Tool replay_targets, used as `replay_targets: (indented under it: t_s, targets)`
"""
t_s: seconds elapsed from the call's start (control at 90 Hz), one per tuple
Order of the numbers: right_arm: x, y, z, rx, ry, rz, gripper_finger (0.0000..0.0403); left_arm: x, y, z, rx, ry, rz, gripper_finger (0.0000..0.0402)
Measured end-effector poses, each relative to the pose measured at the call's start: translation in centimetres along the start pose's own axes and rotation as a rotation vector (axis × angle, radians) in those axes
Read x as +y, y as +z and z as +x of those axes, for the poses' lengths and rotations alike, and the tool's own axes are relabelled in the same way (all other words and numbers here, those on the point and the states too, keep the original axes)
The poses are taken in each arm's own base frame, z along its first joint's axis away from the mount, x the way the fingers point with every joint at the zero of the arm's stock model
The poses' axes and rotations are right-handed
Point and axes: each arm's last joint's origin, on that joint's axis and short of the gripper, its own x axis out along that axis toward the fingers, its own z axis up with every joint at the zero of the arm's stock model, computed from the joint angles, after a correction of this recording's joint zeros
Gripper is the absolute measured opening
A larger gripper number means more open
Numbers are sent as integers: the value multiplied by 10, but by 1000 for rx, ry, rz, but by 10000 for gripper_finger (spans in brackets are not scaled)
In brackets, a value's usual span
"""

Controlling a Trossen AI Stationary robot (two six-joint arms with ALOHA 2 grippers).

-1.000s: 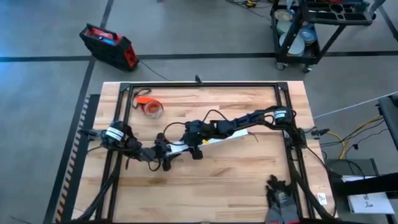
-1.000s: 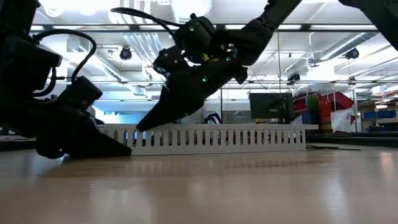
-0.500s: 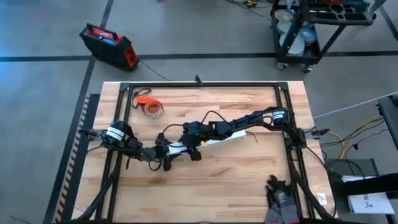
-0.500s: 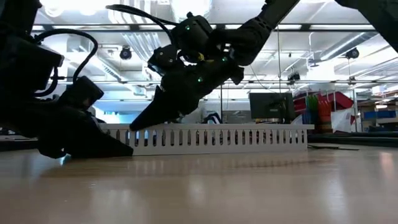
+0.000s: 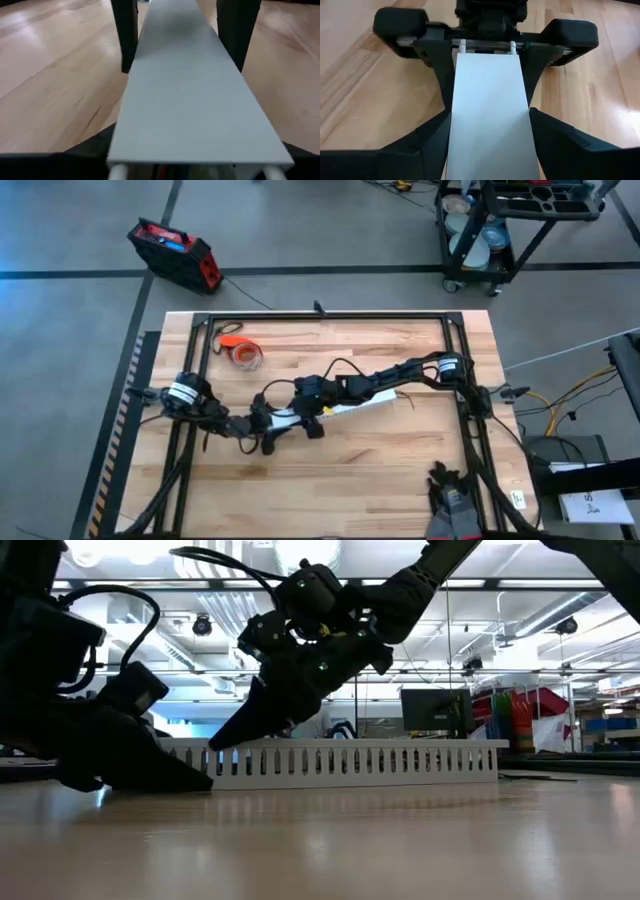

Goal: Ziptie cables
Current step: Close the white cable duct

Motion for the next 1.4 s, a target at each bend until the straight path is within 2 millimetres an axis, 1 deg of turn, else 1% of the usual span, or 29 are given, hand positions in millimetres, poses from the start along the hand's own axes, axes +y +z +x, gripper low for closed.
replay_targets:
  t_s: [0.178, 0.289, 0.422, 0.533, 0.644, 0.778, 0.978, 1.2, 1.4]
  targets:
    - [1, 0, 0, 6, 11, 8, 230, 4, 2, -10, 35, -48, -54, 306]
    - [1, -1, 0, 12, 11, 13, 225, 6, 3, -17, 82, -63, -88, 320]
    - [1, -2, -1, 28, 10, 17, 230, 5, -1, -23, 161, -38, -83, 315]
    - [1, -2, -1, 31, 8, 23, 235, 3, -2, -27, 168, -17, -66, 309]
    - [1, -2, -1, 32, 7, 34, 227, 1, -4, -30, 182, -2, -51, 308]
    - [1, -3, -1, 34, 3, 35, 223, 2, -6, -30, 192, 6, -53, 308]
    - [0, -3, -1, 35, 0, 45, 234, 2, -7, -31, 204, 4, -49, 308]
    - [0, -3, -1, 37, 0, 47, 220, 2, -8, -31, 216, -1, -56, 308]
    - [0, -4, -1, 37, 0, 47, 231, 2, -8, -31, 216, -2, -53, 308]
